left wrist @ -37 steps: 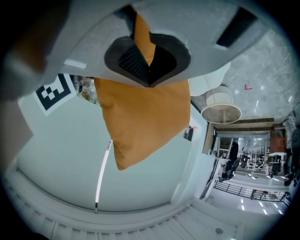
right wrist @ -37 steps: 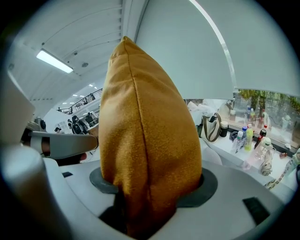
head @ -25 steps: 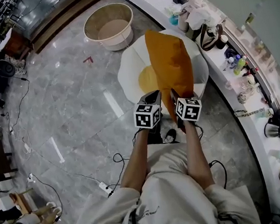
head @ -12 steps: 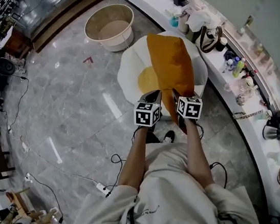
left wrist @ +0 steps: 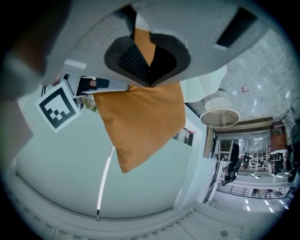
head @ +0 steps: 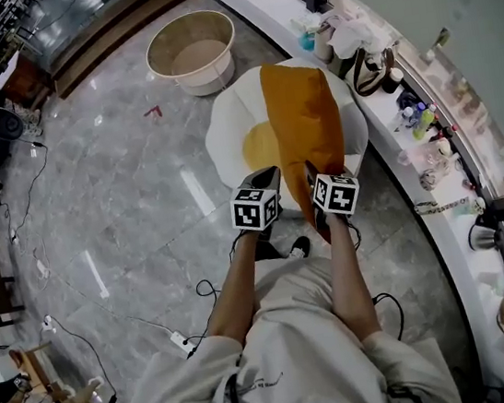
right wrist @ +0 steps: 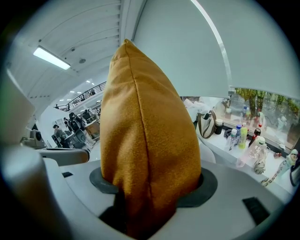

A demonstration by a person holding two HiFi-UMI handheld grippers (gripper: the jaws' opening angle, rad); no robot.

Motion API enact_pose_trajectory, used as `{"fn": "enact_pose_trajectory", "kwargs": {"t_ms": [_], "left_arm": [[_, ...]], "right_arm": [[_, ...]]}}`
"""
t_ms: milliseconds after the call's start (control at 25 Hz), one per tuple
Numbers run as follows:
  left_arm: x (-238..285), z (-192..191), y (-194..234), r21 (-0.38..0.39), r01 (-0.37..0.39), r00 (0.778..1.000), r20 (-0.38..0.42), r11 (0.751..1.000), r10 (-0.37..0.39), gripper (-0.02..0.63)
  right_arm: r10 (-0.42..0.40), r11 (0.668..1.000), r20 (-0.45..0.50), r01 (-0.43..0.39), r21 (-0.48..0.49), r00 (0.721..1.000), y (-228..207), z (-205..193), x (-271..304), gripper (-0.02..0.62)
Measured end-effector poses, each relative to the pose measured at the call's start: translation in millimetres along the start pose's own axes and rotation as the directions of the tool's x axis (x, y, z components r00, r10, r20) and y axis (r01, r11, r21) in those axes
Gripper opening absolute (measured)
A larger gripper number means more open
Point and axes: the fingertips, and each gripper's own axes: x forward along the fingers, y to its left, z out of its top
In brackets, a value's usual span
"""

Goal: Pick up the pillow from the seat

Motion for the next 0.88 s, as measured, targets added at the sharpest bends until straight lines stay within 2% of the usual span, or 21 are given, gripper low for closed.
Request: {"fn": "enact_pose_trajectory", "kwargs": {"t_ms": [360, 880], "left_arm": [[-1.3, -6.0, -0.9, -0.024, 0.014, 1.0, 0.011, 1.0, -0.013, 0.009], [2.6, -1.1, -5.2, -0.003, 0.025, 1.0, 0.008, 1.0, -0.025, 0.009]], "right_arm": [[-0.008, 1.0, 0.019, 0.008, -0.024, 1.0, 2.7, -0.6, -7.2, 0.307], [-0.013, 0.998, 0.016, 0.014, -0.06, 1.0, 2.3, 1.9, -6.2, 0.307]]}}
